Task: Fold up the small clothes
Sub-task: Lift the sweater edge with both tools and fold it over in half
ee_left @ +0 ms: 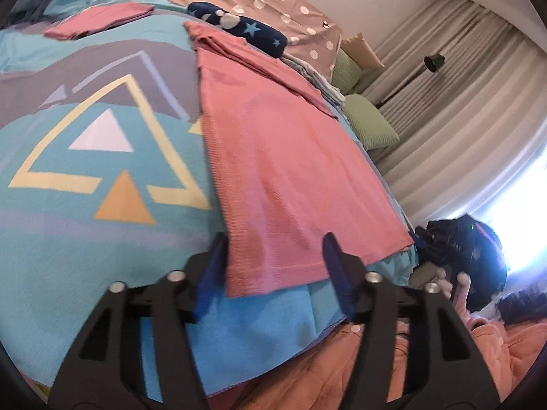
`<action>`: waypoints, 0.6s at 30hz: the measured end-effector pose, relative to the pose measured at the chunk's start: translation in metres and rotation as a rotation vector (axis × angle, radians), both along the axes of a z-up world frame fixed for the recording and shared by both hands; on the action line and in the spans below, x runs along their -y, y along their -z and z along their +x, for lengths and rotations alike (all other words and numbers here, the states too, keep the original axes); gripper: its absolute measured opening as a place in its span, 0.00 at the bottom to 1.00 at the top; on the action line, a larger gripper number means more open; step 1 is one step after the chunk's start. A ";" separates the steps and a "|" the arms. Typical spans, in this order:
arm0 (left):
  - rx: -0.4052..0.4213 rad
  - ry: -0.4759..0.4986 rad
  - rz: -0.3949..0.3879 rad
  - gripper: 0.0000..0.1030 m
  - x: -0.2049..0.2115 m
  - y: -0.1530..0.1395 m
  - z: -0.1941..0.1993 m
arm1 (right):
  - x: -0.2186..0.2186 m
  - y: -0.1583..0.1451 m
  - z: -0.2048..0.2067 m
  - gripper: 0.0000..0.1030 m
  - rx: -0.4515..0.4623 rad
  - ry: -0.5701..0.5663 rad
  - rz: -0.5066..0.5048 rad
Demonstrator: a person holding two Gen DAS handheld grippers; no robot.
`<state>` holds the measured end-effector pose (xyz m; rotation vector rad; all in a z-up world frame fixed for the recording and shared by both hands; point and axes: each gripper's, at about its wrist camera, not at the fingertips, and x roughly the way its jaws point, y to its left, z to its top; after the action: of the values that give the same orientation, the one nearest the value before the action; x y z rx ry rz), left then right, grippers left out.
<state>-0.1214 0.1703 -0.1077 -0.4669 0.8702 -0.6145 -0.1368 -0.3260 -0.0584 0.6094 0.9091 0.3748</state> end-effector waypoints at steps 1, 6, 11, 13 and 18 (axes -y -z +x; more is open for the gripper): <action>0.004 0.007 0.009 0.62 0.003 0.000 0.001 | -0.002 0.003 0.005 0.42 -0.014 -0.017 -0.001; 0.000 0.017 -0.040 0.39 0.002 0.005 0.008 | -0.016 0.014 0.021 0.35 -0.038 -0.120 0.095; 0.032 0.003 -0.104 0.09 0.004 -0.011 0.014 | -0.010 0.002 0.025 0.04 0.001 -0.111 0.374; 0.114 -0.006 -0.160 0.09 -0.002 -0.037 0.011 | 0.001 -0.028 0.021 0.04 0.120 -0.085 0.453; 0.343 -0.012 -0.225 0.09 -0.008 -0.111 -0.005 | 0.000 -0.101 0.009 0.04 0.337 -0.098 0.422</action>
<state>-0.1268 0.1782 0.0036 -0.5495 0.4740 -0.7601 -0.1279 -0.3256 0.0422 0.8578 0.5373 0.7451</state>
